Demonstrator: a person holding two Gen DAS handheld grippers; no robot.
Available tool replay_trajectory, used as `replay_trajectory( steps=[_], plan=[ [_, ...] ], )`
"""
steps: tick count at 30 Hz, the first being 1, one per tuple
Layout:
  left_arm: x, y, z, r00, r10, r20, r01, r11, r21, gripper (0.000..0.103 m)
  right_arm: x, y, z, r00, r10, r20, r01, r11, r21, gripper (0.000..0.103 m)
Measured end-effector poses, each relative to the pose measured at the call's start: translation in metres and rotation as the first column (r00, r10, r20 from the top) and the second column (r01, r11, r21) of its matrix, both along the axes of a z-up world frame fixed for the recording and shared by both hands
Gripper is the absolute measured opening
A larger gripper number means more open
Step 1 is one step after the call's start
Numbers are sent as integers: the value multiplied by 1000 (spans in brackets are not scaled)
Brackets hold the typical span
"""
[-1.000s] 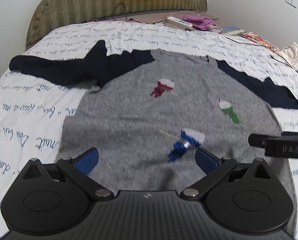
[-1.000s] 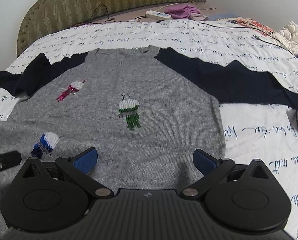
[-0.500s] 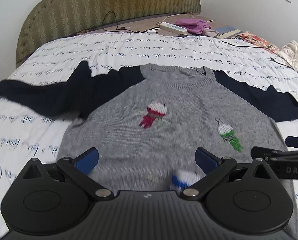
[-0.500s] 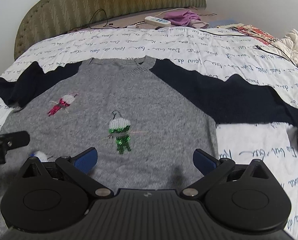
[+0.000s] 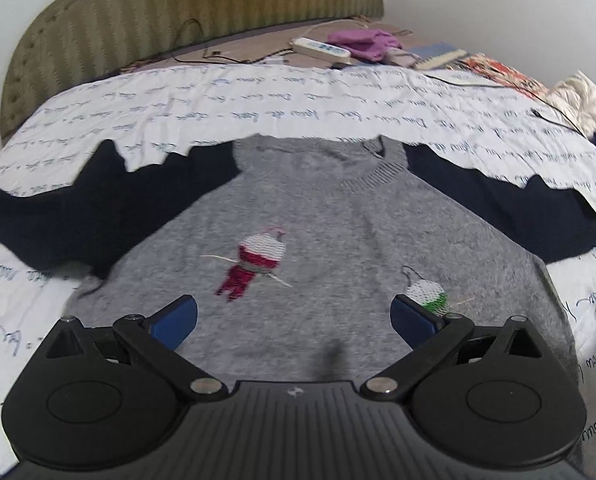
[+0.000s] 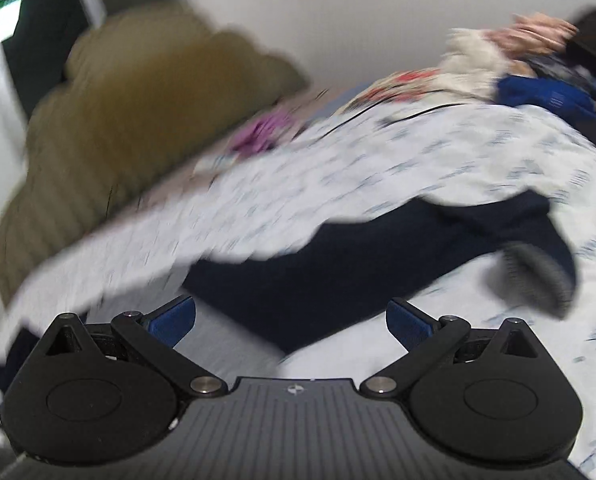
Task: Fold small clothes
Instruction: 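Grasp the navy sleeve cuff with the right gripper while the left gripper grasps the other cuff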
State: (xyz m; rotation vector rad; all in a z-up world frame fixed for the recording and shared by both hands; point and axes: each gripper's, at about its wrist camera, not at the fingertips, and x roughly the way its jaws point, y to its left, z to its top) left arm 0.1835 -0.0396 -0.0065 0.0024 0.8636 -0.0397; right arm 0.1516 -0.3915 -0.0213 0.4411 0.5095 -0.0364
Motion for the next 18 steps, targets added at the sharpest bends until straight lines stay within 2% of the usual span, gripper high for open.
replay_trajectory(
  steps=[2,4,6,8,9,10,12,13,16,18],
  plan=[
    [4,-7,-4,1000,-10,-13,10,1000,-4,103,-4,-26,-4,998,-67,-6,67,997,-38,103],
    [8,-13,-7,999,-29,-17,29,1000,-10,103,-7,-39,-7,993,-120,-7,116,972,-206,103],
    [13,-22,-10,999,-48,-20,48,999,-6,103,-7,-40,-13,990,-143,-7,128,903,-411,103],
    [18,-31,-13,998,-63,-23,63,998,-3,103,-8,-40,-22,988,-154,-5,126,830,-544,103],
    [20,-36,-15,997,-70,-28,69,998,-3,103,-7,-43,-26,990,-142,-9,111,813,-572,103],
    [22,-40,-16,997,-76,-34,75,997,-4,103,-5,-46,-29,992,-124,-26,87,814,-574,101],
    [25,-49,-17,995,-95,-41,95,995,-8,103,0,-53,-38,994,-85,-69,33,831,-555,83],
    [26,-54,-18,994,-104,-41,104,995,-5,103,3,-55,-41,992,-86,-87,22,828,-561,81],
    [28,-67,-17,990,-134,-36,134,991,3,103,13,-56,-53,986,-117,-119,16,774,-633,83],
    [31,-75,-16,988,-151,-33,151,989,-8,103,17,-62,-54,984,-121,-127,15,778,-628,78]
  ],
)
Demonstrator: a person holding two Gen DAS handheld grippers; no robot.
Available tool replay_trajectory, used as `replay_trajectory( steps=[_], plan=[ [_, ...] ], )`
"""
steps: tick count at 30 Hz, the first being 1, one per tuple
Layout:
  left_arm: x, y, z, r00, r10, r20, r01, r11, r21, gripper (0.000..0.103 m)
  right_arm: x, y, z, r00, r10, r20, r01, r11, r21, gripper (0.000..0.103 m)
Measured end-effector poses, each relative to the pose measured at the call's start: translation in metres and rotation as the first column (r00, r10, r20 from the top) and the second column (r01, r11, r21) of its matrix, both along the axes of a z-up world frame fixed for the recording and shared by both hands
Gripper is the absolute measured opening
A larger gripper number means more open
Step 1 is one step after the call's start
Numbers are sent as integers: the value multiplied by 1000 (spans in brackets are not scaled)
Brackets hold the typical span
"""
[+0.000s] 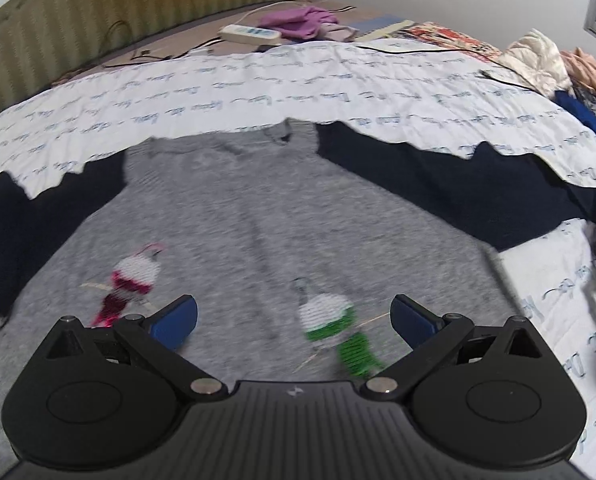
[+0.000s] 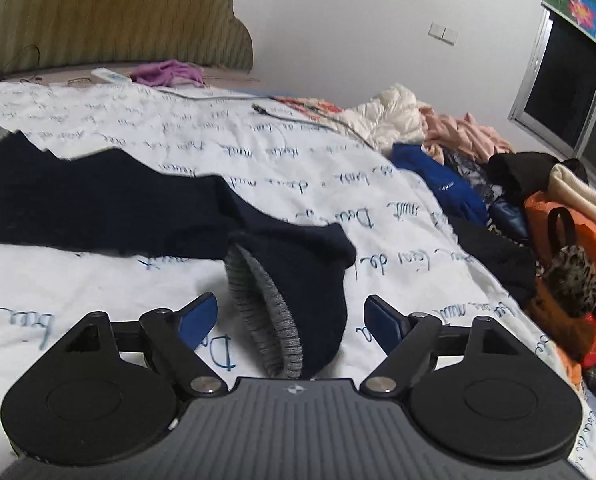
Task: Fold small clothes
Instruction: 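Grasp the navy sleeve cuff with the right gripper while the left gripper grasps the other cuff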
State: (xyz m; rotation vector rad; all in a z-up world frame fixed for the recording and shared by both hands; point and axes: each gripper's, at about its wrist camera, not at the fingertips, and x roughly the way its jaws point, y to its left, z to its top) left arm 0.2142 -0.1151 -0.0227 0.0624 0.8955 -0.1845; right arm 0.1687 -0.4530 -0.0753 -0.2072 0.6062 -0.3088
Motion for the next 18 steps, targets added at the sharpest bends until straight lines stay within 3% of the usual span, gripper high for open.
replay_trajectory(
  steps=[1,2,3,6,8,11,13,14,15,17,18],
  plan=[
    [2,-4,1,1000,-9,1,9,1000,-13,103,2,-3,-1,1000,12,3,-12,1000,29,72],
    [4,-9,2,1000,-18,1,18,999,-29,103,4,-7,-3,1000,27,14,-27,998,63,48],
    [6,-14,4,1000,-28,2,29,998,-50,103,3,-10,-3,999,35,25,-37,994,101,37],
    [10,-26,12,997,-74,37,80,976,-204,103,-2,-17,0,998,10,69,-20,989,143,31],
    [13,-32,17,991,-107,77,128,922,-365,103,-9,-22,4,994,-6,111,-14,983,184,19],
    [27,-50,13,979,-186,84,199,779,-594,103,-19,-26,14,984,-11,175,-48,944,326,14],
    [38,-69,3,979,-205,18,158,696,-701,103,-24,-19,19,979,25,204,-106,912,396,13],
    [43,-79,-2,976,-216,-10,139,666,-733,103,-25,-17,21,977,27,214,-122,887,445,14],
    [47,-89,-6,971,-238,-30,135,644,-753,103,-27,-20,22,973,20,232,-148,821,551,14],
    [52,-107,-12,959,-277,-68,121,611,-783,103,-34,-25,19,954,-9,300,-229,623,748,14],
    [52,-112,-16,953,-289,-91,100,582,-807,103,-37,-18,19,946,-10,324,-259,580,772,14]
  ],
)
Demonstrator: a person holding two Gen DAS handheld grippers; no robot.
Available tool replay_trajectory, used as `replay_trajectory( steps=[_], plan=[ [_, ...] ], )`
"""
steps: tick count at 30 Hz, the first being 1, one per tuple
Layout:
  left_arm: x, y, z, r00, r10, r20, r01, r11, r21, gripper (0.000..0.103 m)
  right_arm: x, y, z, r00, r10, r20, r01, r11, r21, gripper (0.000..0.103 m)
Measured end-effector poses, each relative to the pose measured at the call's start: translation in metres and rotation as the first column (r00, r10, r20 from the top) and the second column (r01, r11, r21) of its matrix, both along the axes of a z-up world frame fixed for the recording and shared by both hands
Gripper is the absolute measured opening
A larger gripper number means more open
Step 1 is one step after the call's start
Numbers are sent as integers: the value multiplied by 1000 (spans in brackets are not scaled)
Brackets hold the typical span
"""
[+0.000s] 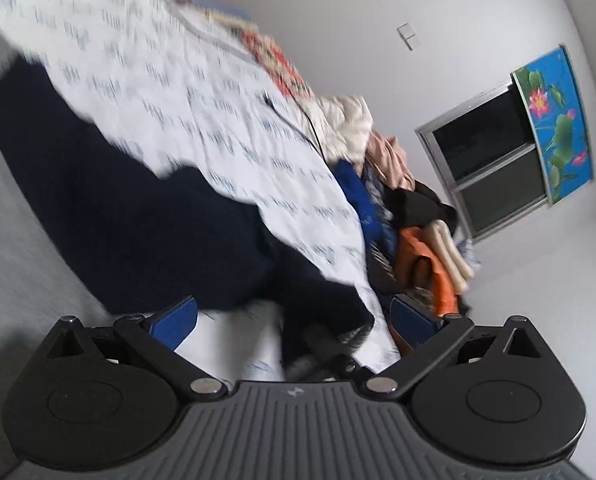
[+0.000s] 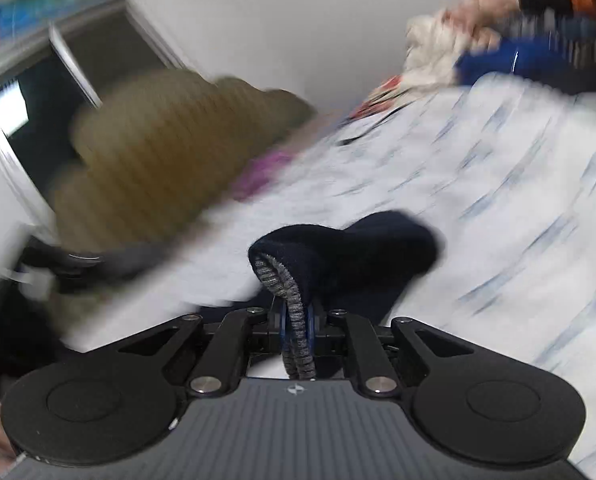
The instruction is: Fold small clothes
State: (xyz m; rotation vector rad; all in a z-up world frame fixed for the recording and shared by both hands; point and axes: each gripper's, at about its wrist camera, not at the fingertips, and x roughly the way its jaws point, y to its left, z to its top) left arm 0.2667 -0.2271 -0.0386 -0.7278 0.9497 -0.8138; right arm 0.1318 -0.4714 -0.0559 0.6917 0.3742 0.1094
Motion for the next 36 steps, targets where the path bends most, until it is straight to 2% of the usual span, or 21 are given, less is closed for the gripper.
replay_trajectory(
  steps=[2,4,6,9,12,14,17,18,19,20,21,22,24,25,26,27,28,29,32,34,36],
  plan=[
    [-2,-2,-10,997,1,-75,-6,998,-63,103,-6,11,0,998,23,52,-27,996,83,14],
    [-6,5,-18,992,29,-120,-39,996,-82,103,-8,13,-7,995,47,83,-66,968,240,14],
    [-8,15,-25,985,61,-160,-81,990,-118,103,-9,7,-21,992,54,111,-99,886,454,15],
    [-14,30,-31,965,131,-228,-173,968,-179,103,-8,9,-40,993,36,117,-102,762,640,15],
    [-24,42,-30,944,172,-282,-235,950,-205,103,-8,18,-53,992,18,125,-105,668,737,15],
    [-28,43,-31,934,178,-309,-249,946,-210,103,-8,24,-57,992,-9,125,-93,620,779,15],
    [-37,50,-34,916,191,-353,-284,929,-236,101,-10,31,-61,992,-50,118,-68,575,815,15],
    [-38,51,-36,908,193,-372,-294,925,-240,92,-8,34,-65,992,-52,117,-67,566,822,15],
    [-38,52,-40,900,189,-393,-301,921,-247,78,-9,36,-66,992,-53,118,-69,557,828,15],
    [-37,51,-44,893,176,-415,-301,919,-256,62,-12,38,-67,991,-54,123,-73,551,831,15],
    [-35,50,-47,890,161,-426,-291,920,-261,55,-12,41,-69,991,-47,123,-76,557,827,19],
    [-35,49,-49,889,154,-431,-286,922,-260,36,-11,42,-68,995,-33,96,-60,581,811,19],
    [-34,48,-49,887,173,-428,-281,938,-204,32,-11,47,-68,999,20,30,-36,631,775,25],
    [-32,47,-49,890,180,-419,-270,948,-167,25,-15,47,-68,999,36,16,-35,644,764,26],
    [-28,46,-49,898,177,-402,-248,960,-130,9,-18,47,-67,999,50,7,-38,660,750,32],
    [-26,48,-49,904,183,-387,-240,965,-106,9,-22,45,-66,998,60,3,-43,676,736,54],
    [-24,51,-49,907,195,-373,-243,966,-85,9,-24,43,-64,997,71,-17,-37,692,721,68],
    [-22,54,-47,912,205,-356,-242,968,-63,9,-29,41,-63,996,81,-45,-26,708,706,88],
    [-15,61,-42,932,218,-290,-225,974,10,8,-40,31,-61,996,80,-27,-40,723,690,84],
    [-13,64,-36,946,221,-238,-216,975,46,7,-43,22,-60,998,52,-44,-10,751,660,84],
    [-11,68,-24,964,209,-167,-195,976,95,7,-43,12,-60,998,29,-56,15,758,652,84]
  ],
)
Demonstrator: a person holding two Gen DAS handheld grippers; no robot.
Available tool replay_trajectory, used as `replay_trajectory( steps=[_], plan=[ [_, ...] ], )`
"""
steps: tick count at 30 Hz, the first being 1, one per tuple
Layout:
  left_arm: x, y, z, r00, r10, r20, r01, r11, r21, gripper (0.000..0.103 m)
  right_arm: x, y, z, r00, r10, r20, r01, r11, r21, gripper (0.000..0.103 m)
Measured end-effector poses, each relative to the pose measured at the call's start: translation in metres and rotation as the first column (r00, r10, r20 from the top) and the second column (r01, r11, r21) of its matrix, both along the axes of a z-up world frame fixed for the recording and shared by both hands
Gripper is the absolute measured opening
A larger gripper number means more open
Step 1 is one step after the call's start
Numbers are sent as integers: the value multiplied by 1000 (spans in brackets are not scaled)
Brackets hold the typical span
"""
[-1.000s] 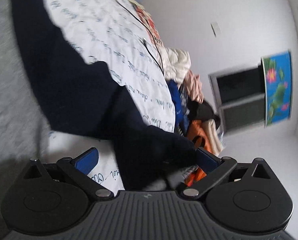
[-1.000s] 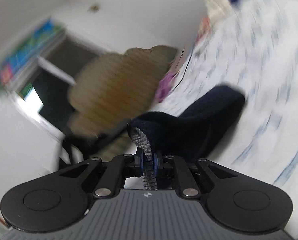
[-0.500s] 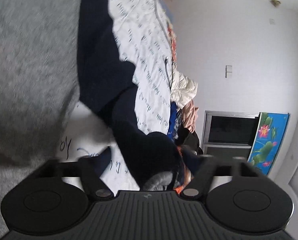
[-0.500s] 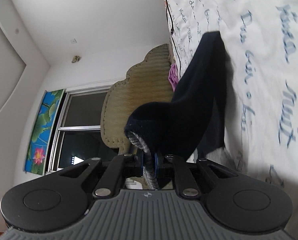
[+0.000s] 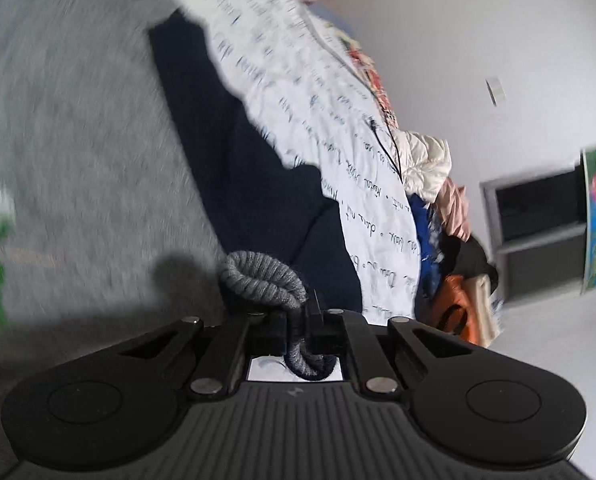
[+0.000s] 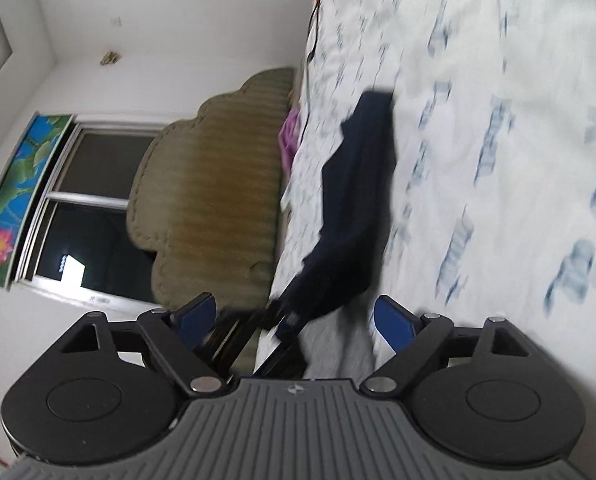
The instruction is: Fold small clothes
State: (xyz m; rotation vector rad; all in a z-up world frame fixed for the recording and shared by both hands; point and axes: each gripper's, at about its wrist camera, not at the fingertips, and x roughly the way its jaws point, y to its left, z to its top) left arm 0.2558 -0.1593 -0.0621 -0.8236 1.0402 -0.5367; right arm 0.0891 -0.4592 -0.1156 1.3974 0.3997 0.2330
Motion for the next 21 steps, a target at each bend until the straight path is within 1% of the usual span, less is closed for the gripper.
replay_trajectory(
  steps=[2,4,6,7,8,9,12,14,16,18,20,21],
  plan=[
    [3,8,16,997,-26,75,20,997,79,7,9,-11,5,1000,-6,-14,5,999,-50,84],
    [5,27,34,987,-30,157,9,990,137,7,18,-23,13,1000,-3,-20,1,994,-110,85],
    [8,59,52,972,-1,236,-40,985,170,7,32,-35,23,1000,-8,-27,2,982,-191,90],
    [9,78,58,964,30,264,-79,981,176,7,41,-40,27,999,-6,-33,-2,973,-231,90],
    [11,102,64,956,80,283,-132,977,168,7,47,-46,30,999,-7,-35,-3,965,-263,91],
    [13,123,66,950,124,287,-175,971,161,7,55,-50,33,999,-6,-42,-6,956,-294,92],
    [15,182,63,928,249,276,-306,934,187,7,89,-57,36,996,27,-86,-56,932,-357,93],
    [15,210,52,925,293,241,-343,918,201,7,112,-56,35,992,56,-116,-95,924,-370,93],
    [13,224,43,931,300,208,-342,916,209,7,134,-48,34,986,82,-147,-134,909,-394,93],
    [13,230,35,938,293,183,-328,921,209,7,155,-33,34,978,137,-158,-191,891,-412,93],
    [14,235,34,942,283,178,-316,927,199,7,173,-13,37,968,187,-168,-244,858,-452,93],
    [15,239,35,946,273,176,-306,932,196,7,185,-4,36,959,213,-184,-277,837,-472,90]
  ],
)
